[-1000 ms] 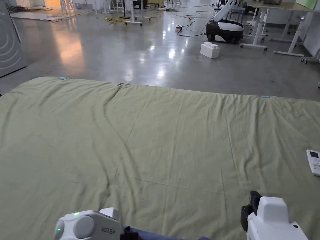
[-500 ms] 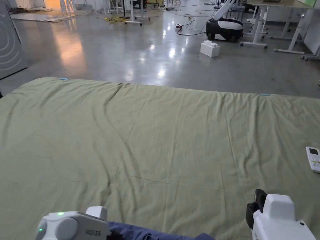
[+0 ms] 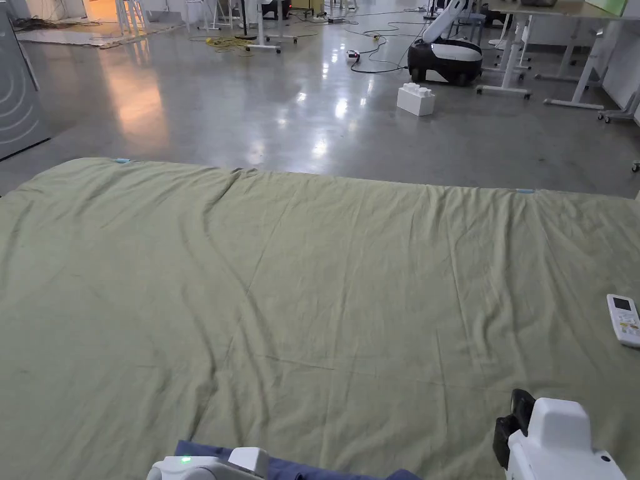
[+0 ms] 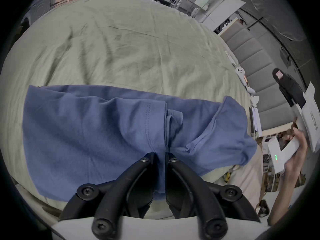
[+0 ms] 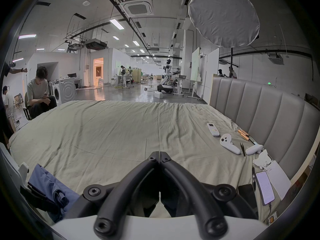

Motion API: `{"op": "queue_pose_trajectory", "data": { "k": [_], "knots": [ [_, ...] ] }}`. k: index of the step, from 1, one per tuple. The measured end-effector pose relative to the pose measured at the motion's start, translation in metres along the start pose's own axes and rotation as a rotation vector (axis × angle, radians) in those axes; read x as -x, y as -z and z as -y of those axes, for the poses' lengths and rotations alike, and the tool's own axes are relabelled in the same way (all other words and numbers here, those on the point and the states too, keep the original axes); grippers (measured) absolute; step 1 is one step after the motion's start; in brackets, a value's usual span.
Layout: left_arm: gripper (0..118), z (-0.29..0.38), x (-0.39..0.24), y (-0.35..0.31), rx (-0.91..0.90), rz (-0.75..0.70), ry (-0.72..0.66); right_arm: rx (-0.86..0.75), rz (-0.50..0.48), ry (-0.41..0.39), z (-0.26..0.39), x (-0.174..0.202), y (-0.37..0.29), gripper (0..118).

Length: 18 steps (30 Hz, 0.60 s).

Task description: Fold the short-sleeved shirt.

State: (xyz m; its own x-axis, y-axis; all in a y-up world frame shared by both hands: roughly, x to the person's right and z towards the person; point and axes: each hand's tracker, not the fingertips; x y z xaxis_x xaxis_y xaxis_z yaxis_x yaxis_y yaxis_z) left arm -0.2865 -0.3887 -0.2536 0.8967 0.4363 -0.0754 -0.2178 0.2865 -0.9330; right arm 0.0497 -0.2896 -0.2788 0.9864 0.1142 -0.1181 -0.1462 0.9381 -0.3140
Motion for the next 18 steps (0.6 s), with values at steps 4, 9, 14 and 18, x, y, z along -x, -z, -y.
{"op": "queue_pose_trajectory", "data": {
  "k": [4, 9, 14, 18],
  "knots": [
    [13, -0.001, -0.006, -0.006, 0.024, -0.019, 0.062, 0.001, -0.001, -0.001, -0.001, -0.002, 0.0, 1],
    [13, -0.004, 0.004, -0.043, 0.033, 0.051, 0.088, -0.005, -0.001, -0.013, -0.005, -0.004, -0.003, 1],
    [13, -0.015, 0.042, -0.093, -0.105, 0.051, 0.021, -0.012, 0.0, -0.013, -0.008, -0.006, -0.002, 1],
    [14, -0.02, 0.084, -0.124, -0.191, 0.029, -0.06, -0.019, -0.007, -0.009, -0.012, -0.004, -0.002, 1]
  ]
}}
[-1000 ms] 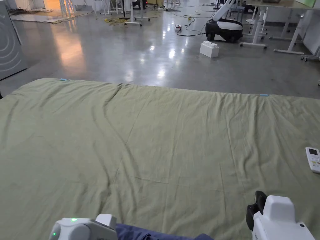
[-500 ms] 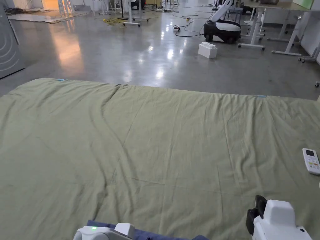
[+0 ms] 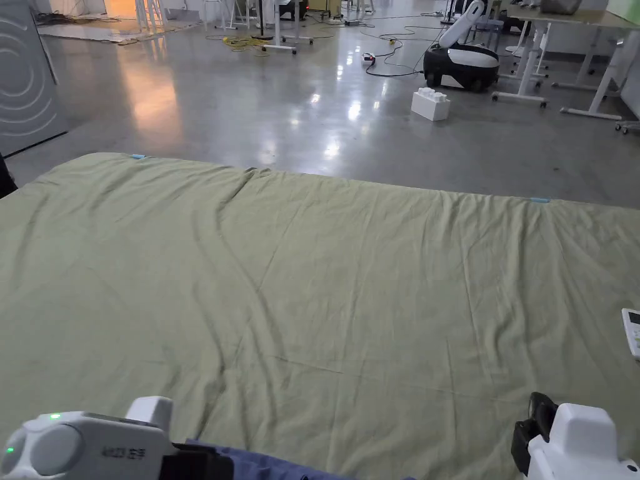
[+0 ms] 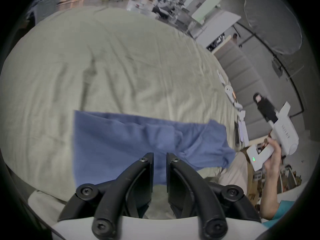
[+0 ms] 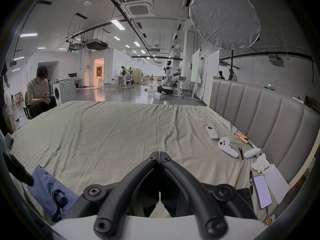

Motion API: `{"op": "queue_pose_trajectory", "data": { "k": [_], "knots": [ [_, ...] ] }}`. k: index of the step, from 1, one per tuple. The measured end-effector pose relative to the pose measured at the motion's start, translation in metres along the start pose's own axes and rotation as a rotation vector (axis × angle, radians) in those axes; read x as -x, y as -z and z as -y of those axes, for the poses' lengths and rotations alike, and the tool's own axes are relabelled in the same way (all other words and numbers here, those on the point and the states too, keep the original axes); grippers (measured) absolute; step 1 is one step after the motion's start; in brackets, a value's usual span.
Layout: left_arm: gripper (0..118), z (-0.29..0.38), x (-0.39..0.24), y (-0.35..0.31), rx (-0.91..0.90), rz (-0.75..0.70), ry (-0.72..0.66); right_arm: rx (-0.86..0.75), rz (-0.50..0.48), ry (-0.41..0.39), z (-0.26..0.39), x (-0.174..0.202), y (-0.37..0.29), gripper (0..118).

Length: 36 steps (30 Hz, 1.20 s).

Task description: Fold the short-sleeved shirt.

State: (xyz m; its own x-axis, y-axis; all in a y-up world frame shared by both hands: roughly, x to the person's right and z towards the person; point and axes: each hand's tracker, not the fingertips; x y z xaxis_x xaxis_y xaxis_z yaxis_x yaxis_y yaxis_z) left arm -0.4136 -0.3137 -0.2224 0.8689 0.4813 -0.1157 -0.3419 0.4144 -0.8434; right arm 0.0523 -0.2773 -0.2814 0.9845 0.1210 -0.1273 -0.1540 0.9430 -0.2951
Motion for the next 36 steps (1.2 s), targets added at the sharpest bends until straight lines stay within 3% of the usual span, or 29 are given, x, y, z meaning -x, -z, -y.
{"op": "queue_pose_trajectory", "data": {
  "k": [2, 3, 4, 5, 8, 13, 18, 21, 23, 26, 28, 36],
  "knots": [
    [29, -0.002, 0.023, -0.006, -0.027, -0.014, -0.048, -0.009, -0.005, -0.005, -0.002, 0.002, -0.001, 1],
    [44, -0.003, 0.036, -0.007, -0.038, -0.014, -0.073, -0.016, -0.004, -0.007, -0.003, 0.004, -0.001, 1],
    [67, -0.003, 0.047, -0.006, -0.04, -0.006, -0.093, -0.022, -0.004, -0.007, -0.004, 0.005, -0.001, 1],
    [77, -0.002, 0.058, -0.004, -0.04, 0.011, -0.119, -0.028, -0.005, -0.008, -0.006, 0.006, -0.001, 1],
    [81, 0.003, 0.093, 0.017, -0.001, 0.112, -0.179, -0.031, -0.008, -0.006, -0.009, 0.009, 0.0, 1],
    [81, 0.018, 0.134, 0.059, 0.092, 0.289, -0.291, -0.031, -0.01, -0.015, -0.012, 0.015, 0.001, 1],
    [80, 0.027, 0.153, 0.071, -0.001, 0.458, -0.399, -0.025, -0.006, -0.007, -0.01, 0.019, -0.002, 1],
    [76, 0.031, 0.14, 0.073, -0.021, 0.418, -0.29, -0.016, -0.006, -0.005, -0.008, 0.022, -0.003, 1],
    [59, 0.031, 0.136, 0.078, 0.001, 0.369, -0.249, -0.011, -0.008, -0.005, -0.007, 0.025, -0.003, 1],
    [47, 0.033, 0.13, 0.083, -0.003, 0.359, -0.256, -0.007, -0.014, -0.008, -0.006, 0.027, -0.004, 1],
    [22, 0.032, 0.127, 0.078, -0.008, 0.361, -0.273, -0.006, -0.017, -0.011, -0.005, 0.028, -0.004, 1],
    [15, 0.005, 0.105, 0.021, -0.113, 0.371, -0.228, -0.008, -0.022, -0.021, -0.006, 0.026, -0.003, 1]
  ]
}}
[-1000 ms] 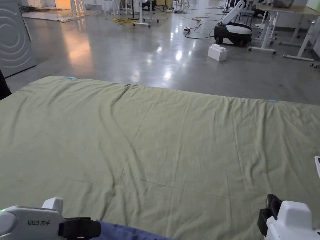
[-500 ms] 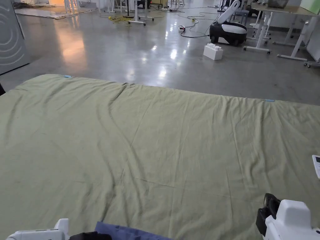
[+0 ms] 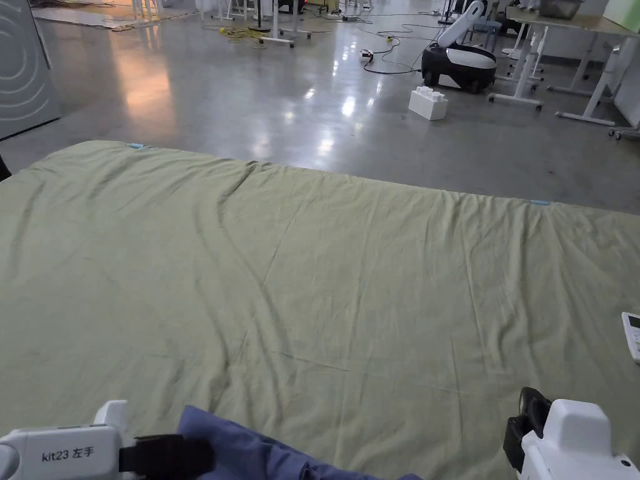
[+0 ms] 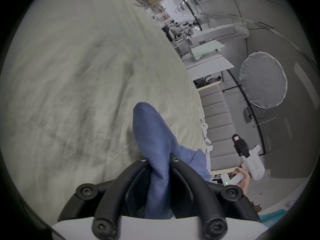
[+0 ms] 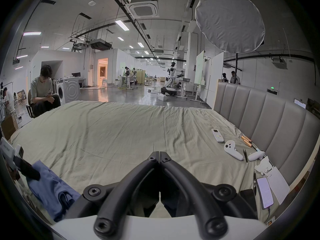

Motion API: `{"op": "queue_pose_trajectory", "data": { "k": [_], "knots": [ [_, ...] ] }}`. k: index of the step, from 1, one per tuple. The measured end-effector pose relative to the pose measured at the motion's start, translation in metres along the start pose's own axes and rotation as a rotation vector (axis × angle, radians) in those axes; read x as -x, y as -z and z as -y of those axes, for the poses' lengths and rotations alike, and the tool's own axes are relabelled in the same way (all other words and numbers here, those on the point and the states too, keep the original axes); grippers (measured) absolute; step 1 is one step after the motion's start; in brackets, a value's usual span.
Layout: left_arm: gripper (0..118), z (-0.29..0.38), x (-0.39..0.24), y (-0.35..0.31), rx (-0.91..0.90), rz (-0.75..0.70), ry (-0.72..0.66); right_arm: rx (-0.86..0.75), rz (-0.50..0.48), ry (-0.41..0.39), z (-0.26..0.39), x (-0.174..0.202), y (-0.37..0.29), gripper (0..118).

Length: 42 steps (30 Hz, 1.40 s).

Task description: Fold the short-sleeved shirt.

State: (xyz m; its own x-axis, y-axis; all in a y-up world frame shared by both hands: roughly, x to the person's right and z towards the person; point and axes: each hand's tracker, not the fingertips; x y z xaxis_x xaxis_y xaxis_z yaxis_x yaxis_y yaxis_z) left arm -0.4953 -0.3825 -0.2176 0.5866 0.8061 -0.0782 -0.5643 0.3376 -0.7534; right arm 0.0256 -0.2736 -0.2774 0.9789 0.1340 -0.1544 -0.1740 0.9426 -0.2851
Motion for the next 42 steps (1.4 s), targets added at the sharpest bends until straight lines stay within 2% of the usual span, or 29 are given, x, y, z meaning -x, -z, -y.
{"op": "queue_pose_trajectory", "data": {
  "k": [6, 10, 16, 22, 29, 34, 42],
  "knots": [
    [15, -0.033, -0.04, -0.043, -0.06, -0.175, 0.124, -0.004, -0.001, 0.004, -0.001, -0.003, 0.0, 1],
    [15, -0.05, -0.067, -0.065, -0.073, -0.375, 0.227, -0.003, -0.002, 0.007, 0.0, -0.005, 0.0, 1],
    [15, -0.033, -0.122, -0.041, -0.003, -0.597, 0.423, 0.002, -0.012, 0.015, 0.003, -0.005, 0.003, 1],
    [15, -0.007, -0.154, -0.009, 0.052, -0.597, 0.502, 0.007, -0.011, 0.017, 0.004, -0.009, 0.004, 1],
    [15, 0.006, -0.178, 0.008, 0.067, -0.546, 0.533, 0.007, 0.003, 0.02, 0.005, -0.017, 0.001, 1],
    [15, 0.024, -0.193, 0.032, 0.107, -0.499, 0.522, 0.013, 0.009, 0.026, 0.01, -0.019, -0.001, 1],
    [15, 0.071, -0.205, 0.108, 0.188, -0.458, 0.497, 0.024, 0.01, 0.039, 0.016, -0.021, -0.003, 1]
  ]
}}
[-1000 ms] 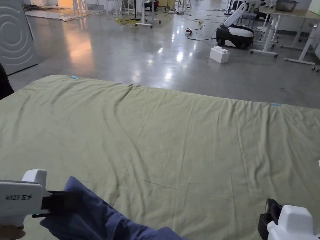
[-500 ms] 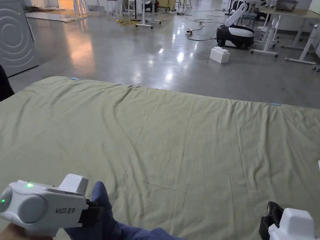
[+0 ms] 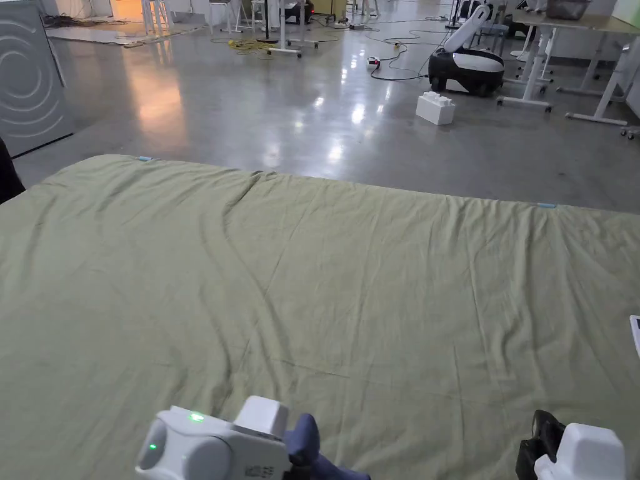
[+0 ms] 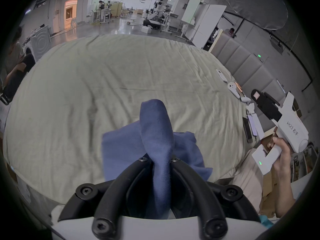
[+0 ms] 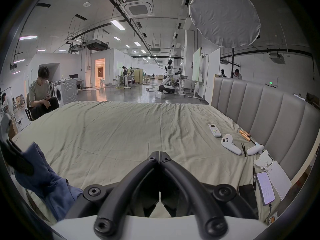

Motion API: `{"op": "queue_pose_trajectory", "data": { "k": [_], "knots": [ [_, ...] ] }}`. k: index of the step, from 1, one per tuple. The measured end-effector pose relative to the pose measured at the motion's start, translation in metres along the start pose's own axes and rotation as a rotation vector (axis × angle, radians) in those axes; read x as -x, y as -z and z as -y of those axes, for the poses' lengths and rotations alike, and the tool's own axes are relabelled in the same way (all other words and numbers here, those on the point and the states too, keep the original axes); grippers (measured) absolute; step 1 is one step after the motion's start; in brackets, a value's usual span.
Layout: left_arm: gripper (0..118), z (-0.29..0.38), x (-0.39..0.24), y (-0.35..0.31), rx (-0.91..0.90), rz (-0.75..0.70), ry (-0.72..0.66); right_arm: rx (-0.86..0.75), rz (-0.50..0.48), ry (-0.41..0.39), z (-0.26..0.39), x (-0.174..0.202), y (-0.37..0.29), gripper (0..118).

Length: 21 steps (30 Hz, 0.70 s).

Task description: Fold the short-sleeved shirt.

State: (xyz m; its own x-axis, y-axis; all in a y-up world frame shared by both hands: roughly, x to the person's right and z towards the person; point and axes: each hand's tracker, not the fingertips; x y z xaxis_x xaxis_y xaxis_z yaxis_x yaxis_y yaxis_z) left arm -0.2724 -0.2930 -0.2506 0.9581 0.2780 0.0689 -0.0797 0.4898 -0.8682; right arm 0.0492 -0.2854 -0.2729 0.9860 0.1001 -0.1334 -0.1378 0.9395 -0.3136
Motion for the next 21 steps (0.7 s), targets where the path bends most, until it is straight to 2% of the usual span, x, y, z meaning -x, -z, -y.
{"op": "queue_pose_trajectory", "data": {
  "k": [5, 10, 12, 14, 16, 19, 21],
  "knots": [
    [15, 0.012, -0.025, 0.05, 0.041, -0.053, -0.025, 0.009, 0.005, 0.008, 0.004, -0.003, -0.002, 1],
    [15, 0.021, -0.032, 0.073, 0.035, -0.098, -0.063, 0.018, 0.013, 0.016, 0.007, -0.008, -0.003, 1],
    [15, 0.02, -0.03, 0.067, 0.034, -0.087, -0.066, 0.02, 0.015, 0.018, 0.007, -0.009, -0.003, 1],
    [17, 0.019, -0.024, 0.054, 0.037, -0.002, -0.082, 0.02, 0.016, 0.018, 0.007, -0.011, -0.003, 1],
    [25, 0.016, -0.013, 0.039, 0.044, 0.105, -0.131, 0.019, 0.018, 0.018, 0.007, -0.012, -0.003, 1],
    [51, 0.01, 0.001, 0.013, 0.009, 0.188, -0.181, 0.018, 0.019, 0.018, 0.007, -0.013, -0.002, 1],
    [55, 0.006, 0.009, 0.003, -0.029, 0.192, -0.195, 0.019, 0.018, 0.02, 0.006, -0.012, -0.001, 1]
  ]
}}
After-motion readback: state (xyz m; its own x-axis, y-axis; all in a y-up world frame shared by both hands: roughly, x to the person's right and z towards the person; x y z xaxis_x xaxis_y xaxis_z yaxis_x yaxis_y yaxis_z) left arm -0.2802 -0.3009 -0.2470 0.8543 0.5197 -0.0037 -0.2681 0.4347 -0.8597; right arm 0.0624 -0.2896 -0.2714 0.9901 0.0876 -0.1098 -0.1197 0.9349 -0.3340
